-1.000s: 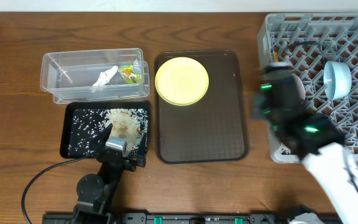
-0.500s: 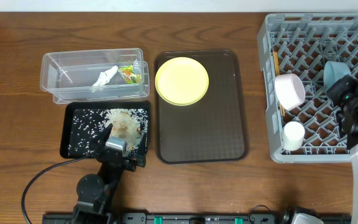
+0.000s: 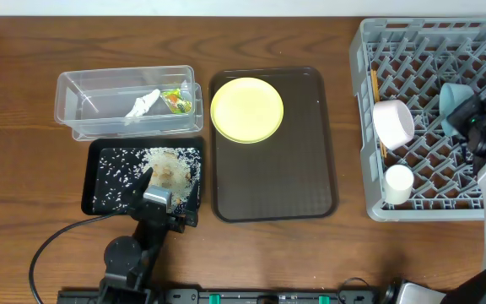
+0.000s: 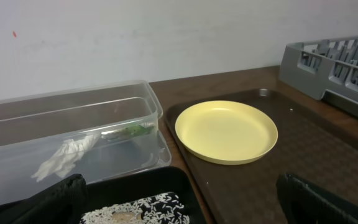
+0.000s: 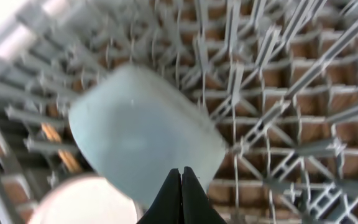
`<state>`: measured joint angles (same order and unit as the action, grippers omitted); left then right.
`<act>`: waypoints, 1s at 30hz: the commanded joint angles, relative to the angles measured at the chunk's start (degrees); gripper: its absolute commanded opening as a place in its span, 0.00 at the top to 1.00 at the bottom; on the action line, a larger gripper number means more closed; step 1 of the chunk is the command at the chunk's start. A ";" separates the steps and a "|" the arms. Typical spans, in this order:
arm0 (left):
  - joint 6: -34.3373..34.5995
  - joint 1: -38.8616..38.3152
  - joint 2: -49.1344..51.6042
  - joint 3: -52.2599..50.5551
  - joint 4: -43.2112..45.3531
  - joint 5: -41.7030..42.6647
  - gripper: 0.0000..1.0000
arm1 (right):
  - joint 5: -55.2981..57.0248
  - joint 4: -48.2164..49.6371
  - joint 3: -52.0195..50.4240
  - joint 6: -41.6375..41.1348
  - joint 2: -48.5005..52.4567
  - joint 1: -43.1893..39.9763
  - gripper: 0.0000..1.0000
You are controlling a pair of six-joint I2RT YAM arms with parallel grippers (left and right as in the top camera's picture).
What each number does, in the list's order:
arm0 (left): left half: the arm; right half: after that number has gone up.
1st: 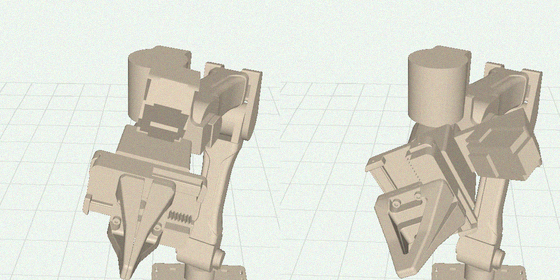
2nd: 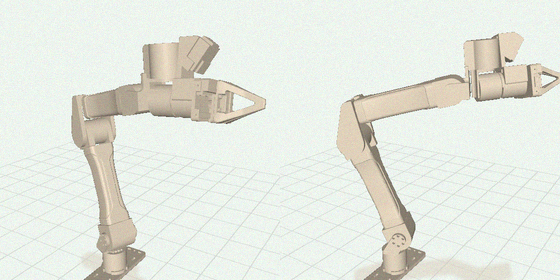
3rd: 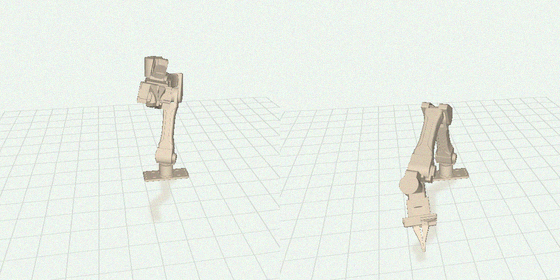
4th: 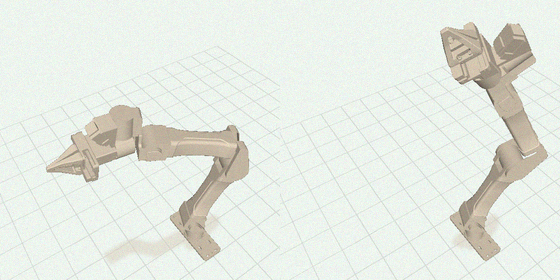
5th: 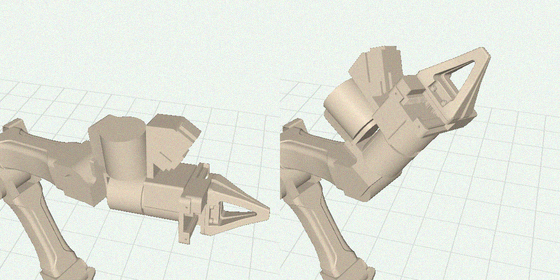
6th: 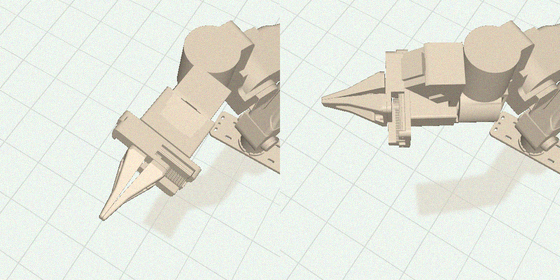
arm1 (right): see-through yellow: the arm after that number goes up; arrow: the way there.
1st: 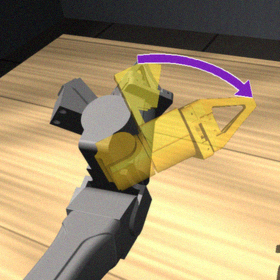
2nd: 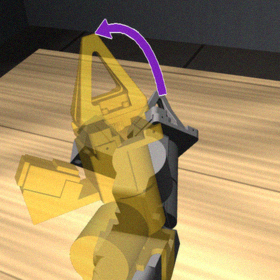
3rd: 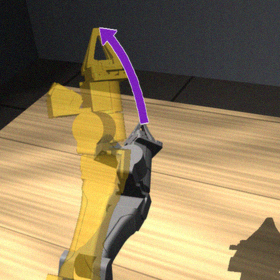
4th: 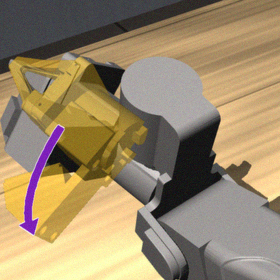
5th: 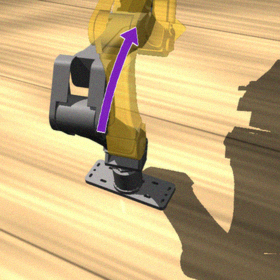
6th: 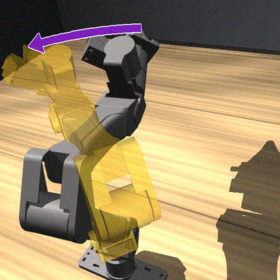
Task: Sort waste into correct bins and load items into the dishwasher rack
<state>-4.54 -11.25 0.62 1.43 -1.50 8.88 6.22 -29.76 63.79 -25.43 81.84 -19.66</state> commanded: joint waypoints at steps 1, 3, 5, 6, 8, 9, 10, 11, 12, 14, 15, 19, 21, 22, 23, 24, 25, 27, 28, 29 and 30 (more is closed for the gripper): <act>-0.37 0.35 -0.39 -1.20 -1.40 0.98 0.01 | -3.50 -2.27 0.61 0.87 0.00 2.23 0.99; -0.37 0.35 -0.39 -1.20 -1.40 0.98 0.01 | -3.43 -2.73 0.61 2.67 -0.79 3.82 0.99; -0.37 0.35 -0.39 -1.20 -1.40 0.98 0.01 | -3.48 -2.62 0.61 4.87 -2.43 5.44 0.99; -0.37 0.35 -0.39 -1.20 -1.40 0.98 0.01 | -3.56 -2.60 0.61 6.01 -3.34 6.19 0.99; -0.37 0.35 -0.39 -1.20 -1.40 0.98 0.01 | -2.99 -2.89 0.61 8.09 -5.44 7.76 0.99; -0.37 0.35 -0.39 -1.20 -1.40 0.98 0.01 | -1.49 -2.75 0.61 8.33 -6.56 8.13 0.99; -0.37 0.35 -0.39 -1.20 -1.40 0.98 0.01 | 0.20 -2.23 0.61 8.04 -7.58 8.09 0.99; -0.37 0.35 -0.39 -1.20 -1.40 0.98 0.01 | 2.23 -1.51 0.61 7.48 -8.57 7.80 0.99; -0.37 0.35 -0.39 -1.20 -1.40 0.98 0.01 | 4.20 -0.79 0.61 6.88 -9.53 7.30 0.99; -0.37 0.35 -0.39 -1.20 -1.40 0.98 0.01 | 7.19 0.59 0.61 6.19 -10.97 5.86 0.99; -0.37 0.35 -0.39 -1.20 -1.40 0.98 0.01 | 8.00 0.96 0.61 6.21 -11.15 5.14 0.99; -0.37 0.35 -0.39 -1.20 -1.40 0.98 0.01 | 11.19 1.33 0.59 6.21 -9.27 1.95 0.99; -0.37 0.35 -0.39 -1.20 -1.40 0.98 0.01 | 11.56 2.49 0.59 6.21 -6.80 0.33 0.99; -0.37 0.35 -0.39 -1.20 -1.40 0.98 0.01 | 11.45 3.06 0.59 6.21 -5.79 -0.17 0.99; -0.37 0.35 -0.39 -1.20 -1.40 0.98 0.01 | 11.34 3.87 0.59 6.21 -4.33 -0.68 0.99; -0.37 0.35 -0.39 -1.20 -1.40 0.98 0.01 | 11.39 4.50 0.59 6.25 -3.10 -1.01 0.99; -0.37 0.35 -0.39 -1.20 -1.40 0.98 0.01 | 11.37 5.22 0.59 6.25 -1.92 -1.29 0.99; -0.37 0.35 -0.39 -1.20 -1.42 0.98 0.01 | 11.37 6.95 0.59 6.93 0.46 -1.57 0.99; -0.37 0.35 -0.39 -1.20 -1.40 0.98 0.00 | 11.32 7.63 0.59 7.30 1.38 -1.60 0.99; -0.37 0.35 -0.39 -1.20 -1.40 0.98 0.01 | 10.82 8.00 0.59 7.30 2.19 -1.57 0.99; -0.37 0.35 -0.39 -1.20 -1.40 0.98 0.01 | 9.53 8.17 0.59 7.32 2.99 -1.57 0.99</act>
<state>-4.54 -11.25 0.62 1.43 -1.50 8.86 16.34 -22.13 63.86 -19.40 83.22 -20.56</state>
